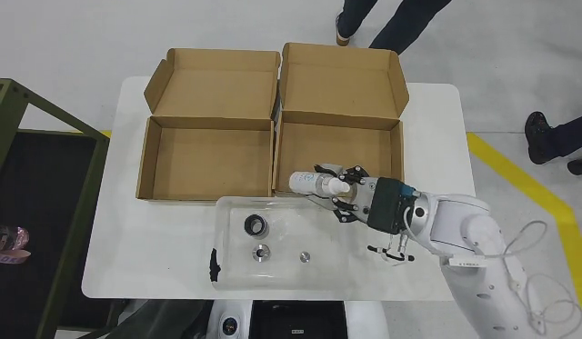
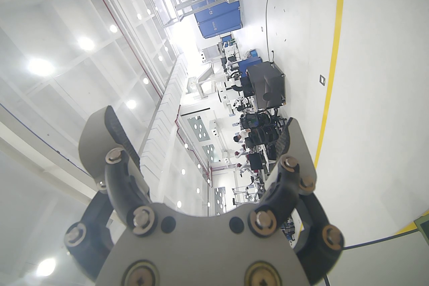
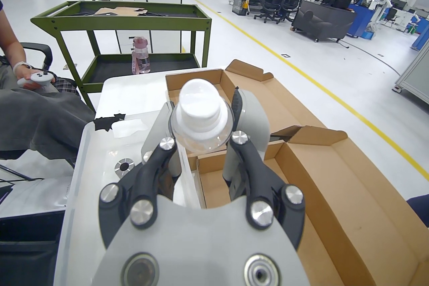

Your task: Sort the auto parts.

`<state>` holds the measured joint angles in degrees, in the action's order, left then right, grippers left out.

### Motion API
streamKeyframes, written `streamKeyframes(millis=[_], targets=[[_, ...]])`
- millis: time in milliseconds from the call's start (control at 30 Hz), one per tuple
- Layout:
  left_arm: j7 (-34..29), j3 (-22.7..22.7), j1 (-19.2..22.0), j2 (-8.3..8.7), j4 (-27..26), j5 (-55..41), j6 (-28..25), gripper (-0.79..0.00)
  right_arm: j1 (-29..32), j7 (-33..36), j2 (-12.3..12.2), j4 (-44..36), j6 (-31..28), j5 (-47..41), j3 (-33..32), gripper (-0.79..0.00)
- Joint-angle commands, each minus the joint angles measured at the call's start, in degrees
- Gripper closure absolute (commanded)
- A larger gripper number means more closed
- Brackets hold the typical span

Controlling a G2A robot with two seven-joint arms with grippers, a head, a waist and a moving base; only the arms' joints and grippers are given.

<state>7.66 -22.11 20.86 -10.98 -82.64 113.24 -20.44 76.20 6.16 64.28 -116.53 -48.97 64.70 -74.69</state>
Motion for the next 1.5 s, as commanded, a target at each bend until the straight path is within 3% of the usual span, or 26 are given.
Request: streamKeyframes(millis=[0, 267, 867, 1467], targets=[[0.0, 0.0, 0.0, 0.0, 0.0, 0.0, 0.0, -0.785, -0.7, 0.3, 0.0, 0.4, 0.4, 0.0, 0.6, 0.0], [0.0, 0.0, 0.0, 0.0, 0.0, 0.0, 0.0, -0.785, -5.9, 2.1, 0.6, 5.1, 4.1, -0.7, 4.0, 0.0], [0.0, 0.0, 0.0, 0.0, 0.0, 0.0, 0.0, -0.785, -24.0, 11.5, 3.5, 23.4, 12.5, -2.2, 15.5, 0.0], [0.0, 0.0, 0.0, 0.0, 0.0, 0.0, 0.0, -0.785, -31.0, 16.0, 5.9, 35.3, 18.1, -0.4, 22.0, 0.0]])
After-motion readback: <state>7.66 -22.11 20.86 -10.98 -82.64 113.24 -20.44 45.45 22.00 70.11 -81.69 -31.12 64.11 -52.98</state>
